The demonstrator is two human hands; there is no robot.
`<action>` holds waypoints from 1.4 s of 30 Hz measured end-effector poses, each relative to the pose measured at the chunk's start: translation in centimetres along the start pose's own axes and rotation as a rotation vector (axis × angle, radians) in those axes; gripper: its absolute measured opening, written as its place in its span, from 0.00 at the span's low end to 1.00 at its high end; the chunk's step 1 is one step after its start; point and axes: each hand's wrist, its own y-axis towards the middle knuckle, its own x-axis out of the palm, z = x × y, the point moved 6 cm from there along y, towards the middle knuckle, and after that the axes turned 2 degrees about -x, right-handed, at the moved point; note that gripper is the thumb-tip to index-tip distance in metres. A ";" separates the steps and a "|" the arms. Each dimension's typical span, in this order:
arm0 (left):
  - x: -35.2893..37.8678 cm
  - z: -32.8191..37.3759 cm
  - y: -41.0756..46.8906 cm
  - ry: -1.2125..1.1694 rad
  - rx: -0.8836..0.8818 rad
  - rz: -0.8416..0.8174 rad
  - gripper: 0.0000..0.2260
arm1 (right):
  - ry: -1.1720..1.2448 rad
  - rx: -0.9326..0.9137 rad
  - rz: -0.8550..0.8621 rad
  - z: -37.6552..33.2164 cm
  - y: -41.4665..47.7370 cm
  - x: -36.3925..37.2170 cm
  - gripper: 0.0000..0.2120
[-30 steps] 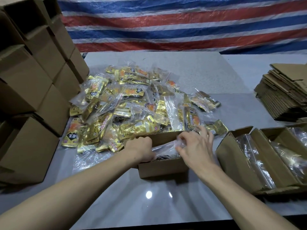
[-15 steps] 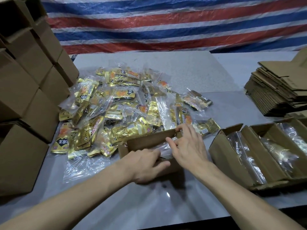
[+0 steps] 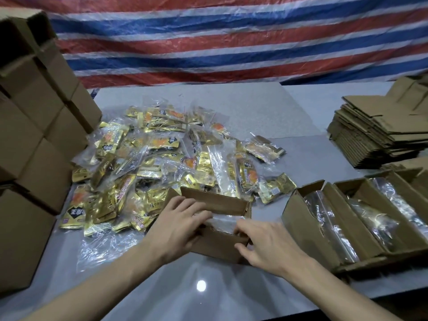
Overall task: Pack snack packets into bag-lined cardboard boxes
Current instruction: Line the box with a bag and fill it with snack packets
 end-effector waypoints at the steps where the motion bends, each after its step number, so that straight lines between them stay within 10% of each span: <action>1: -0.5 0.2 -0.7 -0.027 -0.024 0.122 0.16 | 0.013 -0.032 0.035 -0.3 -0.4 -0.1 0.10; 5: 0.2 -0.1 -4.7 -0.403 -0.517 0.315 0.16 | -0.050 -0.124 0.164 -1.6 -1.3 -0.8 0.09; 8: 4.0 1.1 -7.6 -1.072 -1.104 -0.042 0.31 | 0.013 -0.114 -0.007 -2.2 -0.9 0.3 0.16; 13: 5.6 4.0 -6.2 -1.434 -1.315 -0.370 0.23 | 0.089 -0.234 0.006 -3.8 -0.9 -0.2 0.20; 26: 1.8 6.1 -2.8 -1.525 -1.117 -0.710 0.13 | 0.351 -0.184 0.592 0.9 -2.2 -6.4 0.08; 42: -7.5 4.3 17.2 -1.353 -0.876 -0.424 0.14 | 0.541 0.168 0.652 13.0 -2.4 -15.1 0.20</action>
